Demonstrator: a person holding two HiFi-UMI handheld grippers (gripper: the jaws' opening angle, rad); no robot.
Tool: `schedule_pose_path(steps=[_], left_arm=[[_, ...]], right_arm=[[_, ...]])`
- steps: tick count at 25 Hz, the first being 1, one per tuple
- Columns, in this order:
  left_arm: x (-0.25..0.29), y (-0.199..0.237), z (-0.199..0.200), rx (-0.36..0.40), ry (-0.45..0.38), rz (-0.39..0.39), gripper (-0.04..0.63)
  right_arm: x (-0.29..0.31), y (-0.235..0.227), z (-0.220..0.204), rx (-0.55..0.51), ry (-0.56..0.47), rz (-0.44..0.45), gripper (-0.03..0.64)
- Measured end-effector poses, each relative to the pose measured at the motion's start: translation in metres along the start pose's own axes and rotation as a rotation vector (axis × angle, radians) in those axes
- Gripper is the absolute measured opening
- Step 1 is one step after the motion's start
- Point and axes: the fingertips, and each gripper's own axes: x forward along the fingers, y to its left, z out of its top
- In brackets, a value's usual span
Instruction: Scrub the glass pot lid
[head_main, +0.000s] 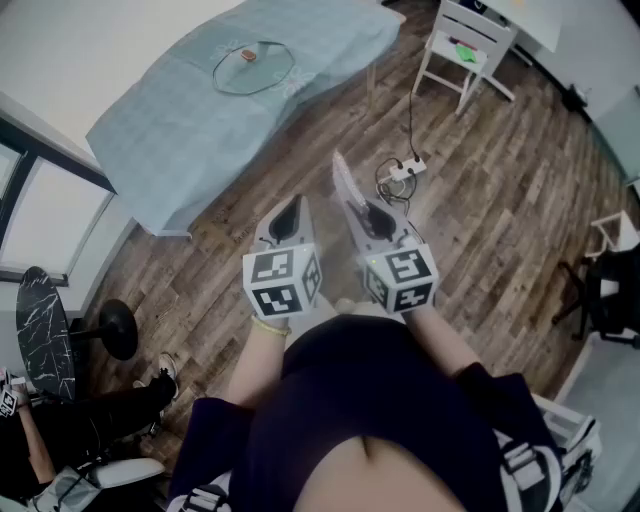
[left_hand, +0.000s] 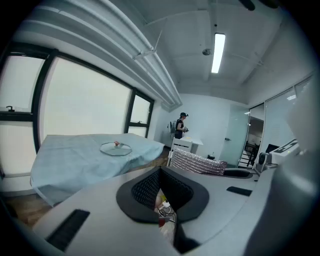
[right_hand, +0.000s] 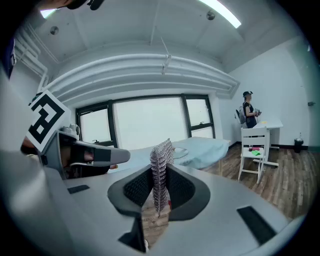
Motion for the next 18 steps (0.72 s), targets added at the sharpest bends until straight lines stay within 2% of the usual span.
schedule_pose_path(steps=[18], left_arm=[[-0.002, -0.015, -0.007, 0.003, 0.01, 0.011, 0.001]], right_arm=[[-0.012, 0.005, -0.001, -0.002, -0.005, 0.054, 0.08]])
